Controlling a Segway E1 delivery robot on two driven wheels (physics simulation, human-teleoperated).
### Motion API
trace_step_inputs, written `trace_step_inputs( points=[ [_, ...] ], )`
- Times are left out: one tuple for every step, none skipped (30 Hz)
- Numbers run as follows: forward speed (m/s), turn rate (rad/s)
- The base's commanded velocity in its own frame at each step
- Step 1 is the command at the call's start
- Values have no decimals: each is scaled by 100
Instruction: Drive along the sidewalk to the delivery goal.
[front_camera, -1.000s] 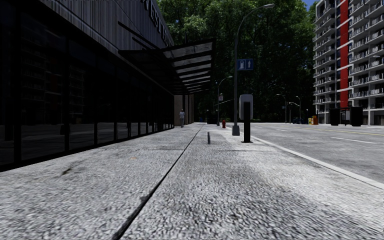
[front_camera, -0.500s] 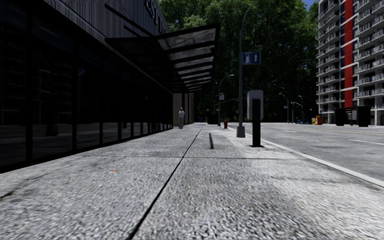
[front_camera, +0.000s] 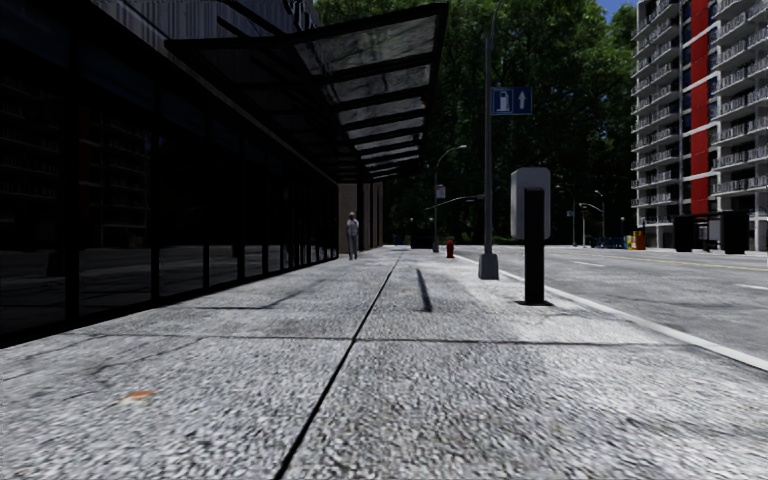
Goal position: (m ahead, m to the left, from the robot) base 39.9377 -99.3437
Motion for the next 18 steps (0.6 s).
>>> trace_step_inputs(
  points=[
    [200,-22],
    [200,-22],
    [200,-22],
    [200,-22],
    [200,-22],
    [200,-22],
    [200,-22],
    [200,-22],
    [200,-22],
    [200,-22],
    [200,-22],
    [200,-22],
    [200,-22],
    [200,-22],
    [200,-22],
    [200,-11],
    [200,0],
    [200,0]
  ],
)
